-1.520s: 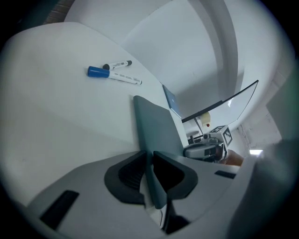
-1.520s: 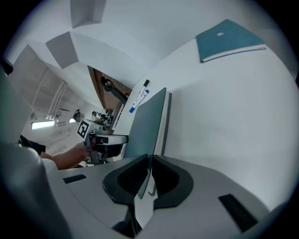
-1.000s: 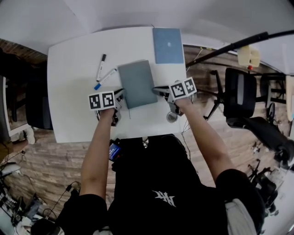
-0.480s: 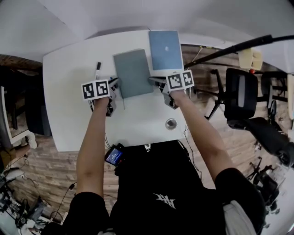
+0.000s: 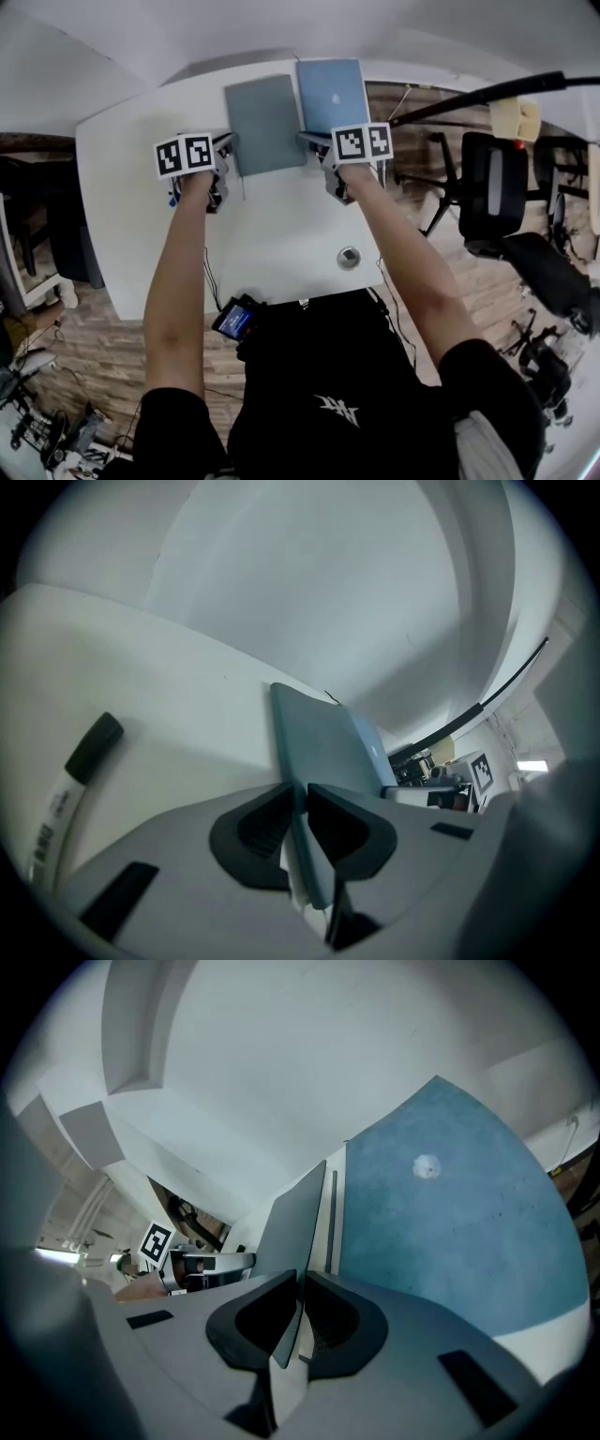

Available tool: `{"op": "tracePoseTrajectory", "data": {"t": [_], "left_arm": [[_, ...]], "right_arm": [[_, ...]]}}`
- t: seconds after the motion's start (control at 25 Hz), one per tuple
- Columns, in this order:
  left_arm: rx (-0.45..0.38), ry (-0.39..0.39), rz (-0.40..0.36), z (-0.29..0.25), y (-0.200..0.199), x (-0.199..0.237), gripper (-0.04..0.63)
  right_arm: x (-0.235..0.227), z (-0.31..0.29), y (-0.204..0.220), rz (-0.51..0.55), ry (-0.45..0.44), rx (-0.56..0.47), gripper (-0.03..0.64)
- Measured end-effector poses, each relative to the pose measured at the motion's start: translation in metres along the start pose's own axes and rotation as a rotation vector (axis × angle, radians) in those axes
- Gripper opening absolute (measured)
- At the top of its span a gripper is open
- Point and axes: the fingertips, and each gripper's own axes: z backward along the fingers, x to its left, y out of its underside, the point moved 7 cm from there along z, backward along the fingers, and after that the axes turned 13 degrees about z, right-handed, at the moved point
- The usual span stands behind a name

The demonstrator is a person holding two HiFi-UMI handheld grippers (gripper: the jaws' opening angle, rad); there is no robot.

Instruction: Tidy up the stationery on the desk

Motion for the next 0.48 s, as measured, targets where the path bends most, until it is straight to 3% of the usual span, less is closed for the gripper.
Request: {"op": "tracePoseTrajectory", "data": {"t": [0.48], "left_arm": [[0.015,0.002,-0.012,-0.017,-0.032,-0.009,0.052]], "right_arm": [[-0.014,-0.003,-0.026,-0.048,0.048,-0.042,0.052]]}}
